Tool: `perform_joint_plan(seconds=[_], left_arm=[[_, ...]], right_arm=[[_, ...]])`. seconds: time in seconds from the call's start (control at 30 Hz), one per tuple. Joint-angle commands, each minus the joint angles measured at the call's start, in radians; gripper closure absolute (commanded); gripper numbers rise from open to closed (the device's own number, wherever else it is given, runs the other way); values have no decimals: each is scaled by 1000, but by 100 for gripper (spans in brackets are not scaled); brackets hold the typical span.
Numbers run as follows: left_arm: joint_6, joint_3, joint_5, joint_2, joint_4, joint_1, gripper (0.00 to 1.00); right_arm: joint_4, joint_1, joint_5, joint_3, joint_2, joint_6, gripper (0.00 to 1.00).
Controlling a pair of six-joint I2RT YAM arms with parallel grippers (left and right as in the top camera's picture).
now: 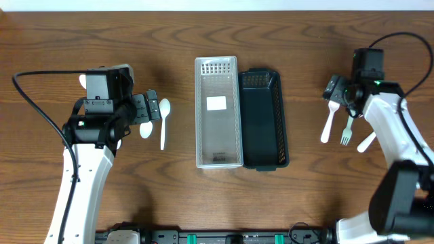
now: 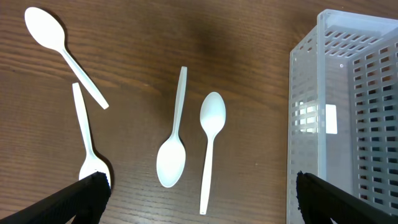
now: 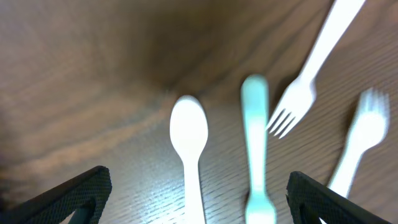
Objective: Pack container
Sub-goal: 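Lift both grippers away and move right gripper over the white spoon, then grasp the white spoon on the right with the right gripper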
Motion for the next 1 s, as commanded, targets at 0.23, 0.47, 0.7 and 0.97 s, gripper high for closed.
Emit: perform_joint_plan(seconds=[0.23, 0.47, 0.7, 0.97], left_arm=[[-24, 21, -11, -7, -1, 5, 2], [-24, 21, -11, -7, 0, 5, 2], [-23, 21, -11, -7, 0, 5, 2], [-23, 21, -11, -7, -1, 5, 2]], right_arm=[[17, 3, -55, -14, 206, 16, 4], [17, 3, -66, -14, 251, 9, 5], [6, 3, -103, -15, 251, -2, 28], [0, 3, -136, -15, 251, -1, 61]])
